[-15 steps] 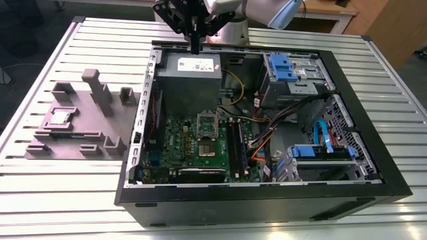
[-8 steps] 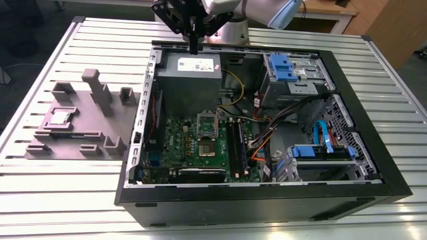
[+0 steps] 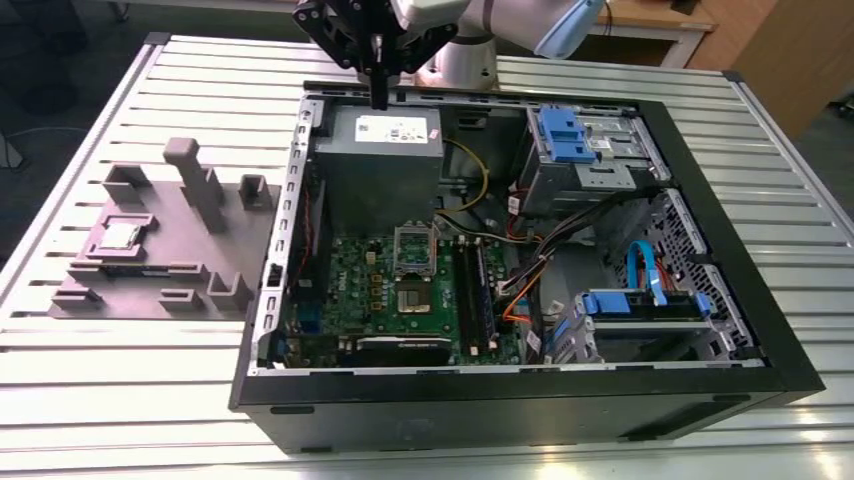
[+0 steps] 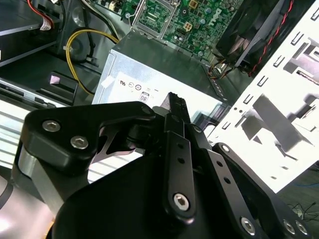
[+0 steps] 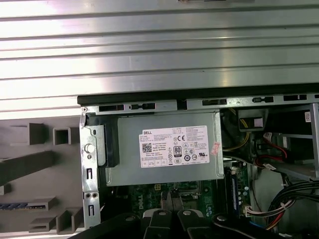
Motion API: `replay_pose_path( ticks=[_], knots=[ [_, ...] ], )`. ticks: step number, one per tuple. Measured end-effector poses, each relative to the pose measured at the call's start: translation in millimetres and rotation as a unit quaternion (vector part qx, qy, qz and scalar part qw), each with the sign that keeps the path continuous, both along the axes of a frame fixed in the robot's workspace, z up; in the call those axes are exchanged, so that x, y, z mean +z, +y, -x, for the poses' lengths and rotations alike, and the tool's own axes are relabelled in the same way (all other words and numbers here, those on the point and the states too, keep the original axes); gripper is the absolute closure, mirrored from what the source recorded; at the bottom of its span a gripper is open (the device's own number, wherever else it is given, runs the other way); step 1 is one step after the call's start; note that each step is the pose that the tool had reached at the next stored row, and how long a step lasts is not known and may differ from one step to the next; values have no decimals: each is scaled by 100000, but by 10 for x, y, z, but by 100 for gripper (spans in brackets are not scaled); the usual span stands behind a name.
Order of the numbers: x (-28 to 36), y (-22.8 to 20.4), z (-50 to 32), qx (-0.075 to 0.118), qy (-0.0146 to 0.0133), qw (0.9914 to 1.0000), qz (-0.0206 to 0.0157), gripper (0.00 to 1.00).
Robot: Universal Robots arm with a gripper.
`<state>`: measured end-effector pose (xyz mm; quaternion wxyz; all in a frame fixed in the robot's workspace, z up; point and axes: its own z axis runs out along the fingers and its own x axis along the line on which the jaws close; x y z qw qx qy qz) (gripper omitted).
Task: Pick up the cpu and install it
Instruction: 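Reach for the cpu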
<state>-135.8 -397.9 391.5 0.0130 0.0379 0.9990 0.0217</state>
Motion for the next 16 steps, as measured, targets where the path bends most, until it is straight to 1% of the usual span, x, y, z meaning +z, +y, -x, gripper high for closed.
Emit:
replay_pose_path(
  ticks=[16],
  knots=[
    [-1, 0, 49, 0, 1, 100000, 0, 90]
  ],
)
